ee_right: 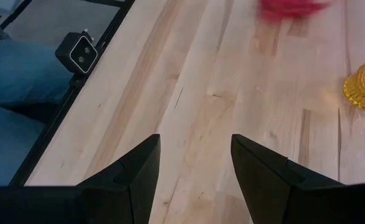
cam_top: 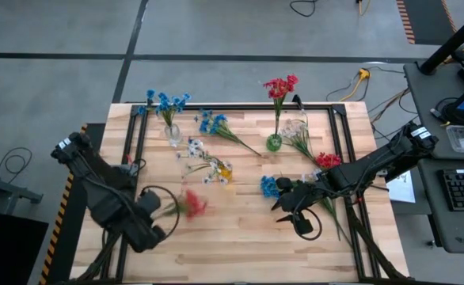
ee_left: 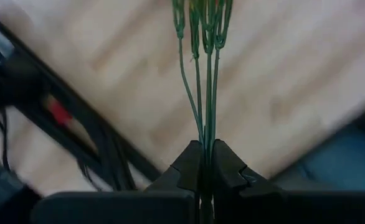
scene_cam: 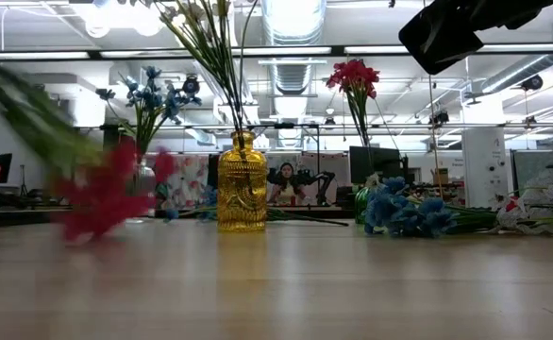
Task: Sort flowers into vase by color
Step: Put the left red flowers into the green vase
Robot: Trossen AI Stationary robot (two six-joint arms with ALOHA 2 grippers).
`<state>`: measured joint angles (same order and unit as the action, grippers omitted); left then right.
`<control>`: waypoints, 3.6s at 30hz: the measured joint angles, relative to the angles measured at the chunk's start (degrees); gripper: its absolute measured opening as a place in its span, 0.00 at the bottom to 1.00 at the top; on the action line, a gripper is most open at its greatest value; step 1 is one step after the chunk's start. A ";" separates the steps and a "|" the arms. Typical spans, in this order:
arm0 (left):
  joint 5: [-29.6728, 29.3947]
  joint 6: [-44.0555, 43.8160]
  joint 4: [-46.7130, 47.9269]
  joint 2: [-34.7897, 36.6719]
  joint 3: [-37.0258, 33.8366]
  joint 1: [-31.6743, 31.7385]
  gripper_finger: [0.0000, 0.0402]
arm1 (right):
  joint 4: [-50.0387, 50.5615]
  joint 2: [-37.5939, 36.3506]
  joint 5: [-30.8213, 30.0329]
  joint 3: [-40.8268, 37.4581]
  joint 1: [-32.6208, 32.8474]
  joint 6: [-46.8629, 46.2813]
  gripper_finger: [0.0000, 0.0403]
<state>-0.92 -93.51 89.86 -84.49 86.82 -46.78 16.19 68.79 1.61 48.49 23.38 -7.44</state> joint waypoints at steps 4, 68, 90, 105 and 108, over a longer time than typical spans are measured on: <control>-0.54 3.16 -4.71 -0.40 3.86 -3.34 0.00 | 0.00 0.00 0.36 0.00 0.06 1.01 0.47; -45.79 107.99 -143.02 -20.95 -21.52 12.17 0.00 | -78.68 0.42 -22.62 -26.39 11.10 20.30 0.39; -44.85 106.91 -148.46 -22.21 -25.83 14.86 0.00 | -77.64 0.42 -22.16 -19.87 7.14 20.06 0.61; -44.99 106.27 -148.40 -22.21 -25.83 16.15 0.00 | -76.29 0.42 -19.68 -18.71 5.15 20.48 0.55; -45.07 105.15 -148.34 -22.21 -25.83 16.15 0.00 | -76.20 0.42 -19.67 -18.38 4.69 20.22 0.47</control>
<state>-45.99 11.63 -58.48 -106.69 60.99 -30.63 -60.02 69.21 -18.07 30.11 28.07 12.78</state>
